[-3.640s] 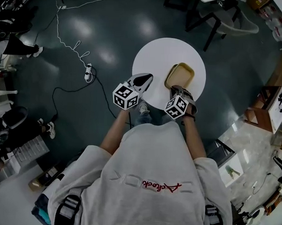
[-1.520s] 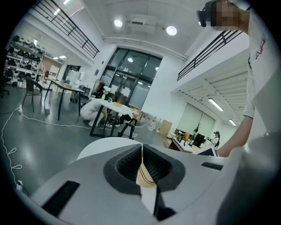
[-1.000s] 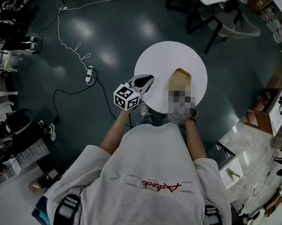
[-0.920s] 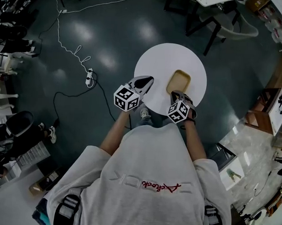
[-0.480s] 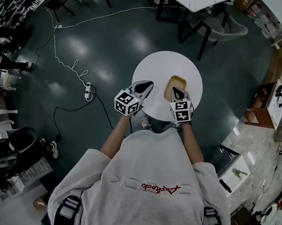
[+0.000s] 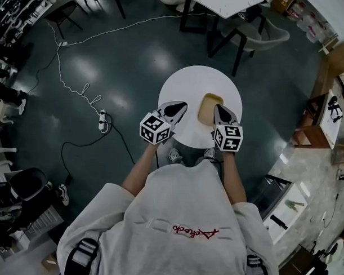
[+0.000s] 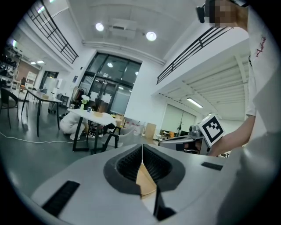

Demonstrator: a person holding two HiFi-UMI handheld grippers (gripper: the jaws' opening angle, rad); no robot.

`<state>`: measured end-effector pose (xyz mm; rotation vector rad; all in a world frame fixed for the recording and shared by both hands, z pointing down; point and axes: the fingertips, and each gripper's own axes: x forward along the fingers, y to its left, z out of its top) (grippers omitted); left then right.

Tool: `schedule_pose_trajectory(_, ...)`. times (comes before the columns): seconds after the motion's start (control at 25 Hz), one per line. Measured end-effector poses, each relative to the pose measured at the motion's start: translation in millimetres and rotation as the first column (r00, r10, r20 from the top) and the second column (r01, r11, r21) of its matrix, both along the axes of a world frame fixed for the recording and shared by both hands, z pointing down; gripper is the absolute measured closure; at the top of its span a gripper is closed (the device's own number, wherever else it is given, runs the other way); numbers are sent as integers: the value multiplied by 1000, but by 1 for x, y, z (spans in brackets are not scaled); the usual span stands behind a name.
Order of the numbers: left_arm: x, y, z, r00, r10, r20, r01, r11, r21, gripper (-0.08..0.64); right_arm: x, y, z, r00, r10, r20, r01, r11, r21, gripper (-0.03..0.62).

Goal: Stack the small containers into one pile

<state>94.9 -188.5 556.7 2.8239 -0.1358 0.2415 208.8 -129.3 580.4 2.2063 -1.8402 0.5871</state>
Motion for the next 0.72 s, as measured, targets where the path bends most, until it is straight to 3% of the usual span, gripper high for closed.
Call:
schedule_pose_trajectory(0.24, -5, 9, -3, 1000, -18, -9, 18, 1000, -5, 541, -6, 13, 0, 1000, -7, -14, 7, 1000, -21, 572)
schedule_pose_trajectory(0.72, -19, 65, -20, 999, -50, -7, 50, 998, 33, 541, -24, 61, -17, 998, -62, -18, 62, 998, 20, 572)
